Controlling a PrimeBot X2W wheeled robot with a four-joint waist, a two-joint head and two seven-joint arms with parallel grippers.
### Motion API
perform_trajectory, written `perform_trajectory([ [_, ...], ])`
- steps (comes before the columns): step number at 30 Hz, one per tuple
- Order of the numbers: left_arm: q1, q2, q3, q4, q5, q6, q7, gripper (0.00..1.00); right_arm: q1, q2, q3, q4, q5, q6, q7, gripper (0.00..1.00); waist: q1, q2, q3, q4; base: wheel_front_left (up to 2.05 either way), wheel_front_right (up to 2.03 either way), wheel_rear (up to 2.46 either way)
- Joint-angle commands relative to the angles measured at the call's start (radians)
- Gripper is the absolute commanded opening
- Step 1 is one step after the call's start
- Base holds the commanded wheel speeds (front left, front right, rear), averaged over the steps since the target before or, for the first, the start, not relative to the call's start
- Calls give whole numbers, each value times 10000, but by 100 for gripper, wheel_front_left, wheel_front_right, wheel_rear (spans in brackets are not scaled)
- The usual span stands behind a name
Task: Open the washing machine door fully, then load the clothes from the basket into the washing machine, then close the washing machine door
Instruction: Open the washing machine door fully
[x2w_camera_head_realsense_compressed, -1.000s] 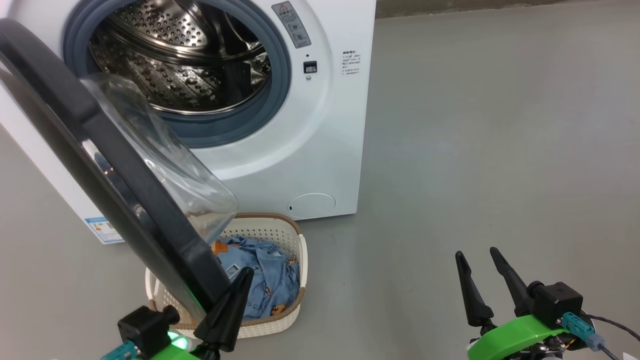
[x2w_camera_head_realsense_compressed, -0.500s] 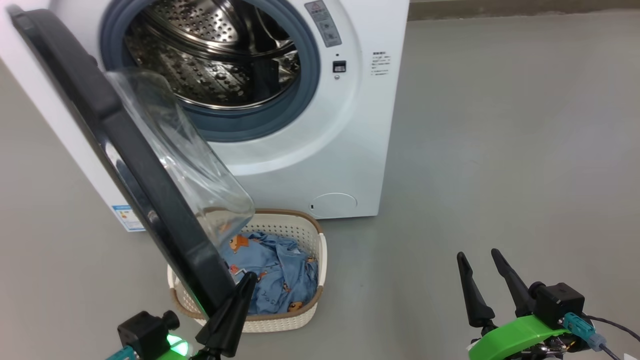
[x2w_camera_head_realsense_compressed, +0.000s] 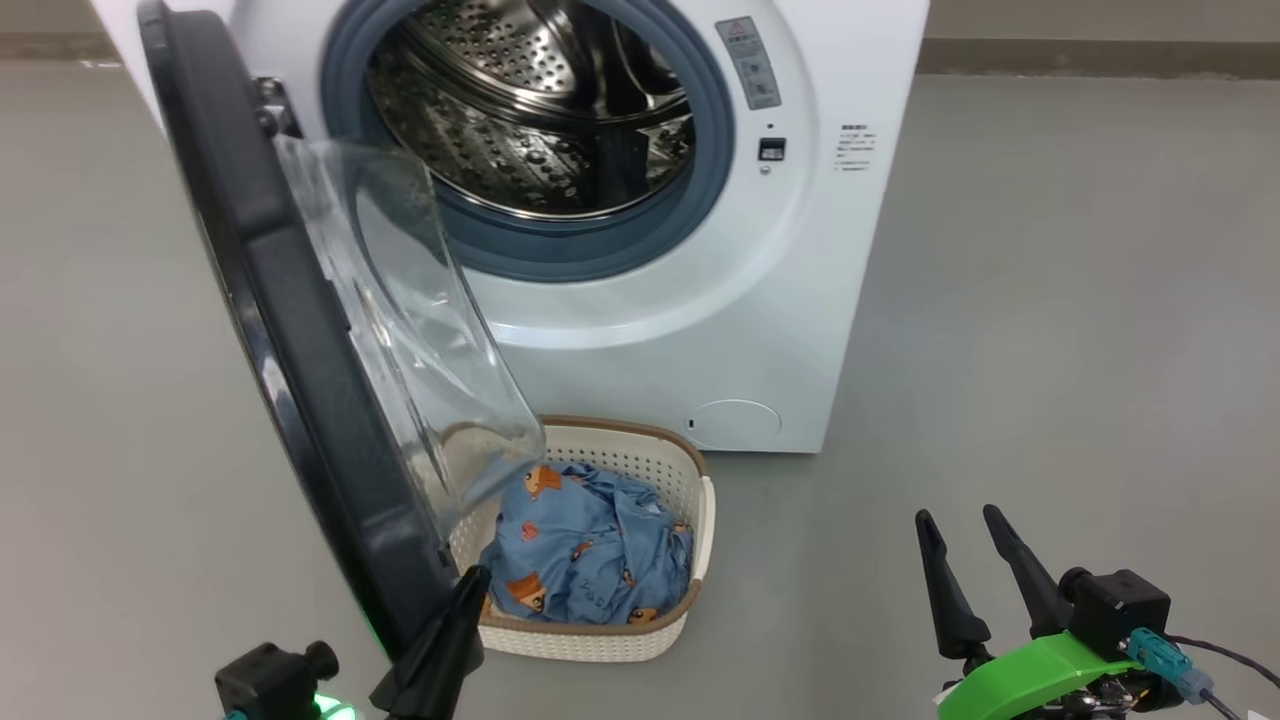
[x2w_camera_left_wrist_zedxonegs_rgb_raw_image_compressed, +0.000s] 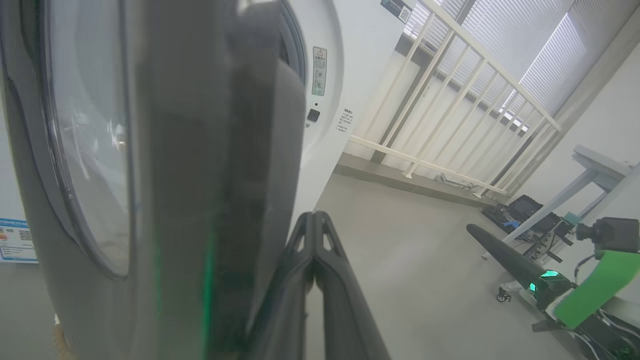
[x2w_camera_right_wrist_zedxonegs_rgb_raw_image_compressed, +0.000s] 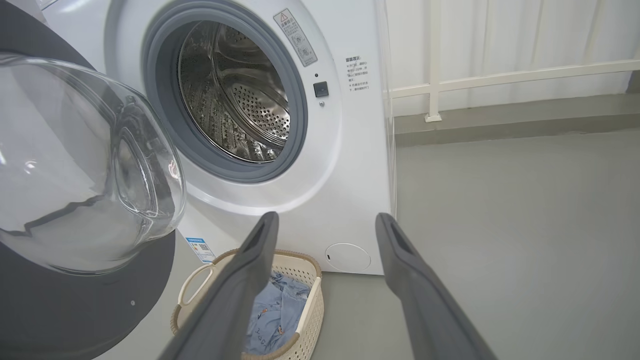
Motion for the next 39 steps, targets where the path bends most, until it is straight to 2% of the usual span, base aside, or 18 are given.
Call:
perform_trajectory([
  [1, -300, 358, 684, -84, -95, 230, -28, 0, -401, -72, 268, -180, 44, 56, -124, 100, 0, -1, -55, 215, 0, 0, 0],
  [19, -396, 843, 1101, 78, -198, 649, 189, 0, -431, -72, 312, -137, 253, 56, -124, 100, 0, -1, -73, 1283, 0, 0, 0],
  [28, -594, 1391, 1726, 406, -490, 920, 444, 0, -463, -72, 288, -160, 355, 56, -124, 100, 0, -1, -14, 1745, 0, 0, 0],
  [39, -1738, 2393, 2350, 1933, -725, 594, 767, 0, -656, -72, 242, -230, 339, 56, -124, 100, 0, -1, 342, 2158, 0, 0, 0],
])
